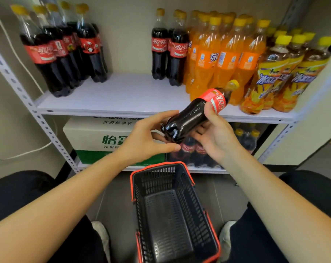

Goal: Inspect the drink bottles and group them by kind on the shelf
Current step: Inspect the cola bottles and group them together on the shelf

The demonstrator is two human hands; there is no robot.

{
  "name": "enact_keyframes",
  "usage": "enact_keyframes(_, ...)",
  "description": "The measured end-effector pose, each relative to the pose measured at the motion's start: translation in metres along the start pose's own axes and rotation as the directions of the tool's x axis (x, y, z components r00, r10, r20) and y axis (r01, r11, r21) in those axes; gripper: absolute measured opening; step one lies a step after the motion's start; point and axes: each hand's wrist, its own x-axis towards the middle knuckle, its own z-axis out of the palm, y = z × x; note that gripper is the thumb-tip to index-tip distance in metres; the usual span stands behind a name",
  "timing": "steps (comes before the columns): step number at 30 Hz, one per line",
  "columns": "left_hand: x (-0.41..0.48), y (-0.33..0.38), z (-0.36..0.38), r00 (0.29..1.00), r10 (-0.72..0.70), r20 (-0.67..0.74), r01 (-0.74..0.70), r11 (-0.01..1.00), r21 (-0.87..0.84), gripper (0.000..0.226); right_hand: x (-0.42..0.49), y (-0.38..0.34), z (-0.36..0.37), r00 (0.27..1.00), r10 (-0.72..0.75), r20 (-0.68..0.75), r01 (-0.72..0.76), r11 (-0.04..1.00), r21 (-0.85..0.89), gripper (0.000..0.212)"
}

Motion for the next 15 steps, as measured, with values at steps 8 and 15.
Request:
enact_keyframes(8, -0.001, 0.01, 0.001, 0.991, 0.094, -0.094, -0.101, 0.992, -0.072, 0.071, -0.005, -0.001, 0.003, 1.0, 0.029, -0.011, -0.029, 0.998, 0.054, 0.069)
enact_keyframes(15, 0.002, 0.011, -0.003, 0.998, -0.015, -0.054, -0.007, 0.924, -0.381, 0.033, -0.007, 0.0, 0.006, 0.997, 0.073, -0.005, -0.073, 0.995, 0.07, 0.068)
